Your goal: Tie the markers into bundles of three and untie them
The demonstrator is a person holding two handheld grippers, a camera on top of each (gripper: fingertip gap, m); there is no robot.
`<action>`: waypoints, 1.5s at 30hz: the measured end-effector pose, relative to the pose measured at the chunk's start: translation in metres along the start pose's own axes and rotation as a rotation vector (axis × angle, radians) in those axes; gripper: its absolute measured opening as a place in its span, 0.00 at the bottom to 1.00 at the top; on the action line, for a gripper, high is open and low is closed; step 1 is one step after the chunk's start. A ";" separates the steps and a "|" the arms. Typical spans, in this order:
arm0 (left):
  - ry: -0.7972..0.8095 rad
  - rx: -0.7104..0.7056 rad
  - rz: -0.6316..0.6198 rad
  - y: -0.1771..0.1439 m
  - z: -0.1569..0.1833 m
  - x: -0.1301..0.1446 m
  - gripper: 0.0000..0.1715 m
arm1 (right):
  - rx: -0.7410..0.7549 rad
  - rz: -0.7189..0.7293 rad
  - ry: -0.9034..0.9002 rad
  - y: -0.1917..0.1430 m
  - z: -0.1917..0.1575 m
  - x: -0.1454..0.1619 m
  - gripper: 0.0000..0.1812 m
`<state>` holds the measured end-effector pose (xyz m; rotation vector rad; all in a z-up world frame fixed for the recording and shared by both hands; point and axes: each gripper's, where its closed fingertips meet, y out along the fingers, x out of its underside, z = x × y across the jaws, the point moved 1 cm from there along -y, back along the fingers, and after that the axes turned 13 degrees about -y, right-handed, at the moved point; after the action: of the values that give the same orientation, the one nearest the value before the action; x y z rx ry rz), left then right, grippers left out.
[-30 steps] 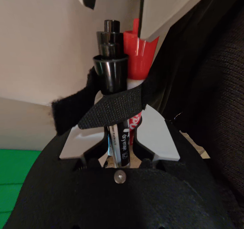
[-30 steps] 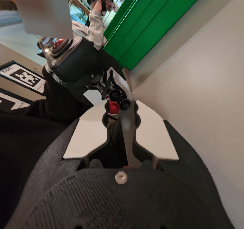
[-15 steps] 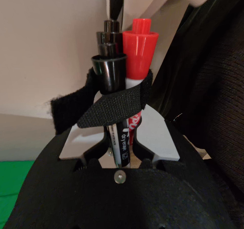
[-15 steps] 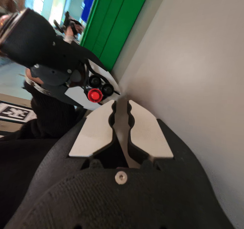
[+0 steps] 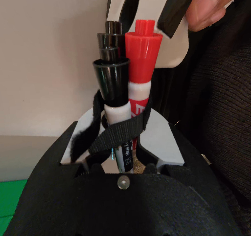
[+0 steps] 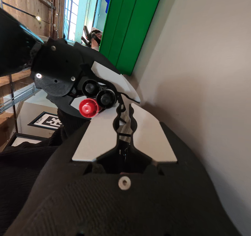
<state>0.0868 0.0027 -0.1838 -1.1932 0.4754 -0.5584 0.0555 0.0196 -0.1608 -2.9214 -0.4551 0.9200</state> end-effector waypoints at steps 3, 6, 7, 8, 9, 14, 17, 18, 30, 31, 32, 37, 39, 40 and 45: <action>0.006 -0.006 -0.005 0.000 0.001 0.000 0.21 | 0.002 -0.023 -0.011 0.002 -0.001 0.003 0.06; -0.002 -0.012 -0.002 -0.002 0.000 0.001 0.21 | 0.033 -0.023 -0.013 -0.006 0.004 -0.002 0.10; -0.005 -0.015 -0.002 -0.003 -0.001 0.002 0.22 | 0.049 -0.012 -0.015 -0.013 0.006 -0.007 0.10; -0.008 -0.021 -0.002 -0.004 -0.002 0.003 0.22 | 0.068 0.002 -0.023 -0.020 0.009 -0.013 0.10; -0.011 -0.024 -0.004 -0.004 -0.003 0.003 0.22 | 0.091 0.018 -0.045 -0.029 0.013 -0.020 0.11; 0.002 -0.023 -0.023 0.000 -0.001 0.004 0.23 | 0.129 0.085 -0.281 -0.057 0.006 -0.052 0.20; 0.023 -0.031 -0.052 0.005 0.001 0.005 0.24 | 0.107 0.063 -0.450 -0.052 -0.010 -0.052 0.21; 0.029 -0.038 -0.062 0.007 0.001 0.005 0.24 | 0.076 0.058 -0.492 -0.049 -0.019 -0.051 0.22; 0.126 -0.078 -0.106 0.014 0.014 0.001 0.24 | -0.030 -0.162 -0.715 -0.037 -0.027 -0.016 0.14; 0.123 -0.078 -0.107 0.014 0.014 0.001 0.24 | -0.026 -0.166 -0.733 -0.037 -0.028 -0.016 0.11; 0.121 -0.075 -0.106 0.014 0.014 0.001 0.24 | -0.016 -0.173 -0.750 -0.038 -0.028 -0.016 0.11; 0.106 -0.073 -0.090 0.010 0.010 0.002 0.24 | -0.005 -0.162 -0.758 -0.045 -0.027 -0.022 0.11; 0.109 -0.071 -0.082 0.008 0.011 0.002 0.24 | -0.010 -0.162 -0.744 -0.047 -0.025 -0.023 0.11; 0.111 -0.071 -0.079 0.008 0.011 0.002 0.24 | -0.004 -0.167 -0.741 -0.048 -0.024 -0.023 0.11; 0.105 -0.072 -0.078 0.008 0.009 0.002 0.24 | 0.006 -0.161 -0.757 -0.052 -0.024 -0.027 0.13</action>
<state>0.0952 0.0096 -0.1887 -1.2590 0.5438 -0.6778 0.0345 0.0629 -0.1195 -2.3738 -0.6862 1.9630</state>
